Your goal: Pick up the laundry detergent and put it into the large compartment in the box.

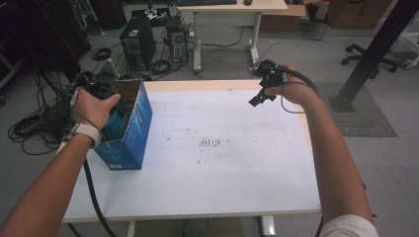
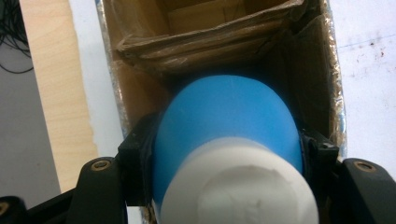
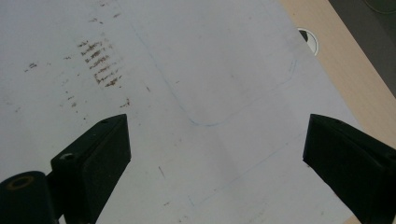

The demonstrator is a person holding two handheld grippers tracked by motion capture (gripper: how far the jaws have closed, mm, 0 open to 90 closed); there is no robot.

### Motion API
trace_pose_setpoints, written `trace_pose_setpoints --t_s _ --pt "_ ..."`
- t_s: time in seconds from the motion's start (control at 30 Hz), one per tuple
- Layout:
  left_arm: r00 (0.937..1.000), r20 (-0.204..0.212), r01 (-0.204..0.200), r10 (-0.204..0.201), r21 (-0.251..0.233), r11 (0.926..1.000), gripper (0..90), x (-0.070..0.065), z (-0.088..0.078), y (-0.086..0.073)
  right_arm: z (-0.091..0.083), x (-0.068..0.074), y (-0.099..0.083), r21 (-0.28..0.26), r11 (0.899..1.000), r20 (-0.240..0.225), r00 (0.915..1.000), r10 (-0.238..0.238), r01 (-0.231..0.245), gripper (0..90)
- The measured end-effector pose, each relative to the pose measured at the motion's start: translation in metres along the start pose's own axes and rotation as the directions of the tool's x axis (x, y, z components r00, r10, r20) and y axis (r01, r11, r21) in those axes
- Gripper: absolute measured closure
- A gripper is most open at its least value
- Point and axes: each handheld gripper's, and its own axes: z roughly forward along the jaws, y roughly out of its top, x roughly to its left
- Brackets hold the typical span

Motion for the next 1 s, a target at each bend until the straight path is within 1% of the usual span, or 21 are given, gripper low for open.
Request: trace_pose_setpoints --t_s 0.1,0.27,0.3,0.43,0.57,0.67,1.0 --pt "1.0000 0.003 -0.001 0.001 0.007 1.0000 37.1 -0.001 0.005 0.000 0.000 0.000 -0.001 0.003 1.000 0.001 1.0000 0.010 -0.010 7.7" --pt "1.0000 0.009 0.002 -0.002 0.024 0.9997 37.2 -0.001 0.013 -0.002 0.000 -0.001 -0.004 0.000 1.000 0.001 1.0000 0.010 -0.010 7.7" --pt "0.9999 0.010 0.002 -0.003 0.026 0.9997 37.1 -0.001 0.015 -0.002 0.000 -0.001 -0.004 0.005 1.000 0.000 0.9999 0.016 -0.016 7.7" --pt "1.0000 0.007 0.002 -0.002 0.034 0.9994 37.1 -0.001 0.019 -0.002 0.001 -0.002 -0.005 0.003 1.000 0.001 0.9999 0.015 -0.015 7.7" --pt "1.0000 0.005 0.000 0.000 0.038 0.9993 37.1 -0.001 0.022 -0.002 0.001 -0.002 -0.005 0.003 1.000 0.000 0.9998 0.020 -0.020 7.7" --pt "1.0000 0.005 -0.001 0.001 0.038 0.9993 37.1 -0.001 0.025 -0.003 0.001 -0.003 -0.006 0.001 1.000 0.000 0.9999 0.015 -0.015 7.7" --pt "0.9999 0.011 0.004 -0.004 0.034 0.9994 37.0 0.001 0.026 -0.003 0.000 -0.003 -0.008 -0.004 1.000 0.002 0.9997 0.023 -0.023 7.7"
